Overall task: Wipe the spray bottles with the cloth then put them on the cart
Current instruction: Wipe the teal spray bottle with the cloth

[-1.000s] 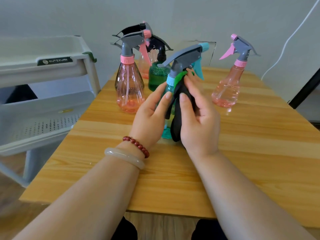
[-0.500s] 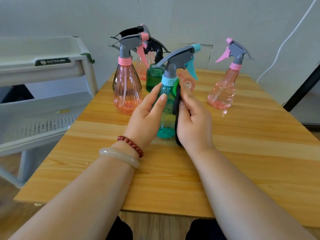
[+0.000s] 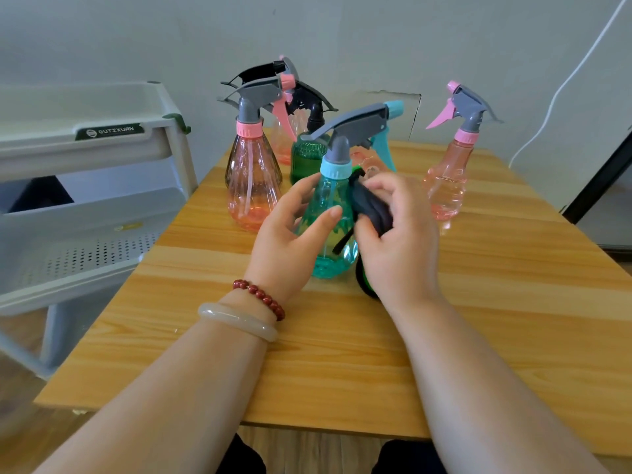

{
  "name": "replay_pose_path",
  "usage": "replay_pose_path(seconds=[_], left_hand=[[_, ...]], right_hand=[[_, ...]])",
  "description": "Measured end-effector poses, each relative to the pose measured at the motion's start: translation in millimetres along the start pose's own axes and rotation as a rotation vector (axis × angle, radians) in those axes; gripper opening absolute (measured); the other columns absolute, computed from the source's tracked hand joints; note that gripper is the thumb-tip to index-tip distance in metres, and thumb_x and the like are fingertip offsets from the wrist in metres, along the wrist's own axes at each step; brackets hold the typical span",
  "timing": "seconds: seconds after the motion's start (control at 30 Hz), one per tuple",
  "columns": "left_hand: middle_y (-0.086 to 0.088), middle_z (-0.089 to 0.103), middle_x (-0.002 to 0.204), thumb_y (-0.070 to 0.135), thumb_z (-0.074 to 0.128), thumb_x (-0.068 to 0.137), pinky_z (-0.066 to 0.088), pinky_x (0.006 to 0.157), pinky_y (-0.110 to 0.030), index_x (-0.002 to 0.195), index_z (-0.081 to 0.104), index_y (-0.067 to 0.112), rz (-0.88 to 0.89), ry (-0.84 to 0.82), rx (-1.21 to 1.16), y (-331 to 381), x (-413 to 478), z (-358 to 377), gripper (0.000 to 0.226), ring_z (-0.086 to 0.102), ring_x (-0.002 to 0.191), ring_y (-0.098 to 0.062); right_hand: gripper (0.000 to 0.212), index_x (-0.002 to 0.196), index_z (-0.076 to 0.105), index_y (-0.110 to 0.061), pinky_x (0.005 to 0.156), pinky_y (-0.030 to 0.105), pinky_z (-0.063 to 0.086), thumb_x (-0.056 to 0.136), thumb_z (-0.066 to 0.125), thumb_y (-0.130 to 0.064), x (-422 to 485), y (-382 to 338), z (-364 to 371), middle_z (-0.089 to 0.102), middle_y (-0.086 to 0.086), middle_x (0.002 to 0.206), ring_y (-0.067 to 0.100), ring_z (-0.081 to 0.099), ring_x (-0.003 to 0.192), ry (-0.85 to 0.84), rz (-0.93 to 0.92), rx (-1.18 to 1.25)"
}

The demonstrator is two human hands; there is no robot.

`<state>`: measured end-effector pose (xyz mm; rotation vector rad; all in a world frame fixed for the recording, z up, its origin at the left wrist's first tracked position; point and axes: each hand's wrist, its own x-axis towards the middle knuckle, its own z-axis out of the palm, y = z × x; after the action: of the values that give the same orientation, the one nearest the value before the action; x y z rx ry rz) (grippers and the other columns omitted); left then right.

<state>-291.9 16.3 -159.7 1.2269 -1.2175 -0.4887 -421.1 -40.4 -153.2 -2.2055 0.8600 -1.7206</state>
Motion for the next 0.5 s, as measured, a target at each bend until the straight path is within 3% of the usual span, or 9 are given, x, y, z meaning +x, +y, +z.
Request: replay_pose_path(seconds=[0.07, 0.17, 0.27, 0.37, 0.5], left_hand=[[0.01, 0.058, 0.135, 0.027, 0.064, 0.095, 0.046, 0.108, -0.042, 0.13, 0.046, 0.043, -0.008, -0.004, -0.008, -1, 0, 0, 0.043, 0.054, 0.126, -0.008], [0.011, 0.059, 0.134, 0.025, 0.063, 0.096, 0.046, 0.108, -0.039, 0.136, 0.049, 0.033, -0.023, -0.017, -0.019, -1, 0, -1, 0.044, 0.054, 0.125, -0.004], [0.009, 0.06, 0.135, 0.03, 0.061, 0.095, 0.045, 0.109, -0.041, 0.143, 0.049, 0.023, -0.031, 0.001, -0.032, -1, 2, -2, 0.05, 0.054, 0.126, -0.006], [0.009, 0.059, 0.136, 0.024, 0.06, 0.098, 0.044, 0.11, -0.038, 0.144, 0.049, 0.02, -0.033, 0.01, -0.05, 0, 1, -4, 0.048, 0.054, 0.127, -0.004], [0.028, 0.057, 0.123, 0.019, 0.059, 0.098, 0.044, 0.101, -0.015, 0.13, 0.047, 0.038, -0.046, -0.017, -0.049, 2, 0, -2, 0.039, 0.053, 0.117, 0.012]], right_hand=[[0.027, 0.101, 0.057, -0.02, 0.087, 0.022, 0.051, 0.081, 0.072, -0.011, -2, -5, 1, 0.065, 0.006, 0.108, 0.017, 0.065, 0.103, 0.029, 0.167, 0.2], [0.018, 0.092, 0.065, -0.022, 0.086, 0.022, 0.049, 0.078, 0.075, -0.028, -4, -10, 3, 0.065, 0.004, 0.105, 0.016, 0.063, 0.103, 0.06, 0.375, 0.37], [0.024, 0.1, 0.067, -0.022, 0.097, 0.033, 0.049, 0.076, 0.065, -0.02, -3, -14, 3, 0.063, 0.011, 0.118, 0.021, 0.059, 0.117, -0.105, 0.447, 0.675], [0.032, 0.106, 0.062, -0.02, 0.091, 0.026, 0.052, 0.079, 0.062, -0.004, -4, -14, 4, 0.063, 0.013, 0.122, 0.017, 0.062, 0.115, -0.134, 0.391, 0.598], [0.023, 0.101, 0.065, -0.028, 0.091, 0.027, 0.051, 0.083, 0.067, -0.012, -4, -11, 4, 0.07, -0.002, 0.109, 0.011, 0.066, 0.107, 0.053, 0.33, 0.414]])
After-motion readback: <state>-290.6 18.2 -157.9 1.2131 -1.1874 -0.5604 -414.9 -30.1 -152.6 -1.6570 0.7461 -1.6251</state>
